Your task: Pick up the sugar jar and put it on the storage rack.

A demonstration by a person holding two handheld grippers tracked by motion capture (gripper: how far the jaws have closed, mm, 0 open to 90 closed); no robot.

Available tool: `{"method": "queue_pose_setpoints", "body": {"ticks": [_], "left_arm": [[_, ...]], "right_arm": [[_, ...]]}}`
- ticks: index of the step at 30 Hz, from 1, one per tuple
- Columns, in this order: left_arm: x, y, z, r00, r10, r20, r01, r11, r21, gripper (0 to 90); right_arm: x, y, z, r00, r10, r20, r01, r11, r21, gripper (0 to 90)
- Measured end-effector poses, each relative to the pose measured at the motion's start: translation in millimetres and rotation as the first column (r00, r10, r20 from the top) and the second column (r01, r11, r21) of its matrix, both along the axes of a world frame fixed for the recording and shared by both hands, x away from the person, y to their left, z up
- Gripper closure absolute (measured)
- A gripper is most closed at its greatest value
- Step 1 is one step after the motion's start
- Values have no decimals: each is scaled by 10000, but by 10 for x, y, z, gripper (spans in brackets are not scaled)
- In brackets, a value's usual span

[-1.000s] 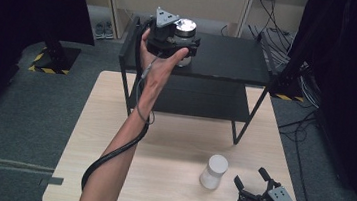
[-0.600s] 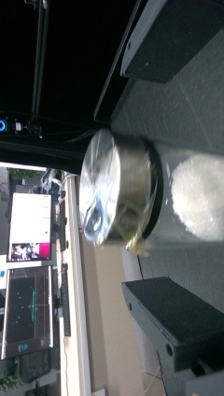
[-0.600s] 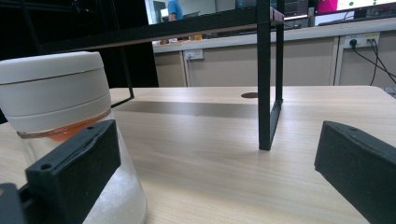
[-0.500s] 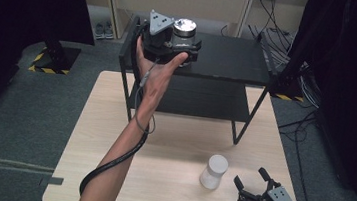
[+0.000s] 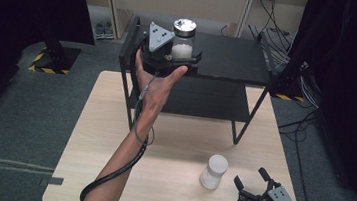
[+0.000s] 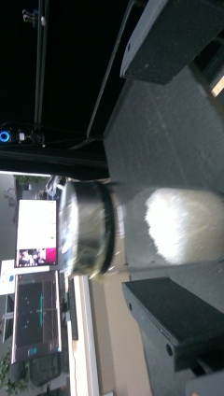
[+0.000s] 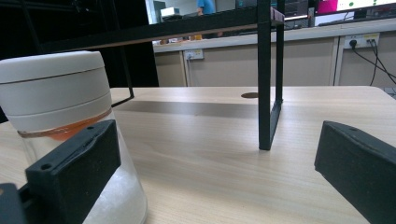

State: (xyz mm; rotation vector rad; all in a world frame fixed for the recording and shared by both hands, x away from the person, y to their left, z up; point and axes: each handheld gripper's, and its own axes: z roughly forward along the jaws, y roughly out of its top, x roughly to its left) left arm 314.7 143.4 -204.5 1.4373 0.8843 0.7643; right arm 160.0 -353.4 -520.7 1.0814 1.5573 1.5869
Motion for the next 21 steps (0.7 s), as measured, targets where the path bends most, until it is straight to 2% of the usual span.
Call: {"method": "queue_pose_setpoints", "body": {"ticks": [8,12,21], "left_arm": [[-129,33,-144,9996,-160,240,159,9998,74,1],[-192,84,-225,9991,-321,276,322,9995,-35,2],[-431,114,-521,9970,-439,640,426,9989,214,2]], "right_arm": [[-1,0,-1,10000,-8,-1,8,10000,10,4],[-2,2,1,10000,-2,5,2,10000,-19,4],[-2,5,1,10000,-12,7,12,10000,-28,4]]}}
